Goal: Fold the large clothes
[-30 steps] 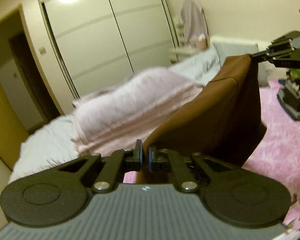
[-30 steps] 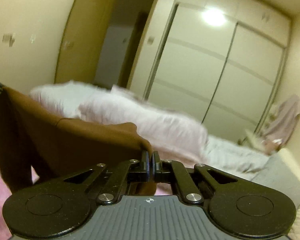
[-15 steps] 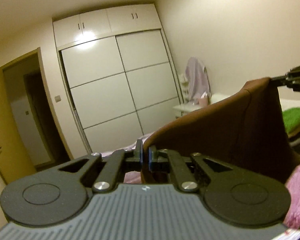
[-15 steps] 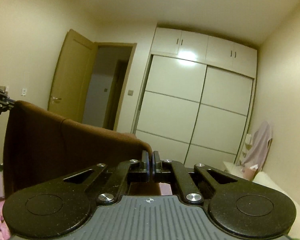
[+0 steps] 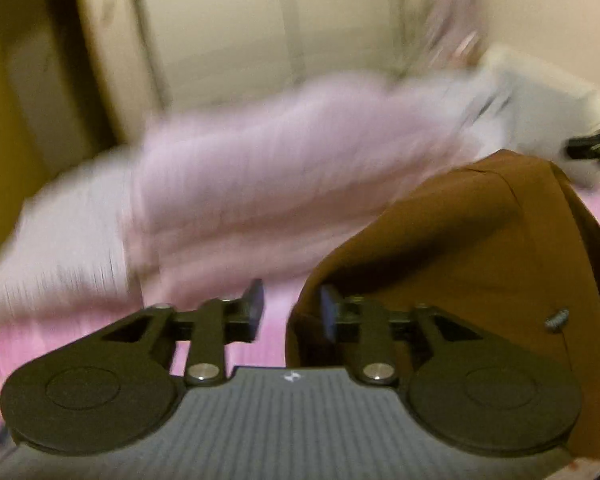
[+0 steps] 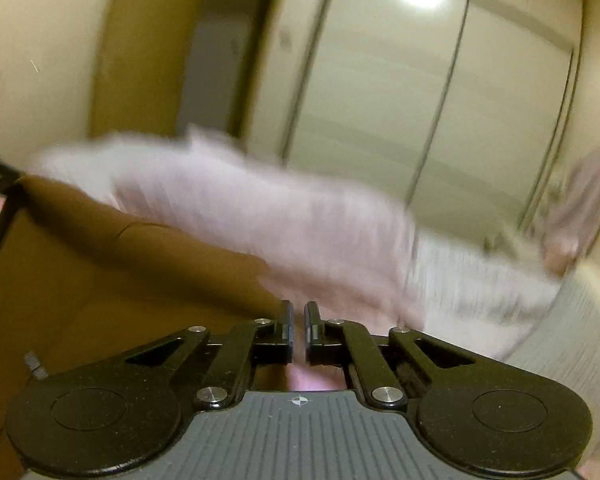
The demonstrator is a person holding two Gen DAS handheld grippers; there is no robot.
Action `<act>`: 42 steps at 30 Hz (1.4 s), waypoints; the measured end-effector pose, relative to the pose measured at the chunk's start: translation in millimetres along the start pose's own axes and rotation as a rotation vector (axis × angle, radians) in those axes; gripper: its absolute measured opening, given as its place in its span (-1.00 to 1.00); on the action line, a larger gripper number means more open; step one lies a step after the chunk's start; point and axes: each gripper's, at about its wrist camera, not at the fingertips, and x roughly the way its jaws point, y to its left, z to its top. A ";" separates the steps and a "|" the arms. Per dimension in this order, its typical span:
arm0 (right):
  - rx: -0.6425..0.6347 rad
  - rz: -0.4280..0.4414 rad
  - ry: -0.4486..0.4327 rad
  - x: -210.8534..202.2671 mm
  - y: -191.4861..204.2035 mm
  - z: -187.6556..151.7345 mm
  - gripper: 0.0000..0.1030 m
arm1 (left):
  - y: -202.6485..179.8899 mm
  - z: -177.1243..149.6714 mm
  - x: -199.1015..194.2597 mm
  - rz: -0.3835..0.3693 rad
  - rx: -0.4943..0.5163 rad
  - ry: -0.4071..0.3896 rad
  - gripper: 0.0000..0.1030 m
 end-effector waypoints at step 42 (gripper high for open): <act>0.306 -0.143 0.435 -52.4 149.6 -135.3 0.04 | 289.9 -263.5 -83.2 0.297 -0.161 0.328 -0.67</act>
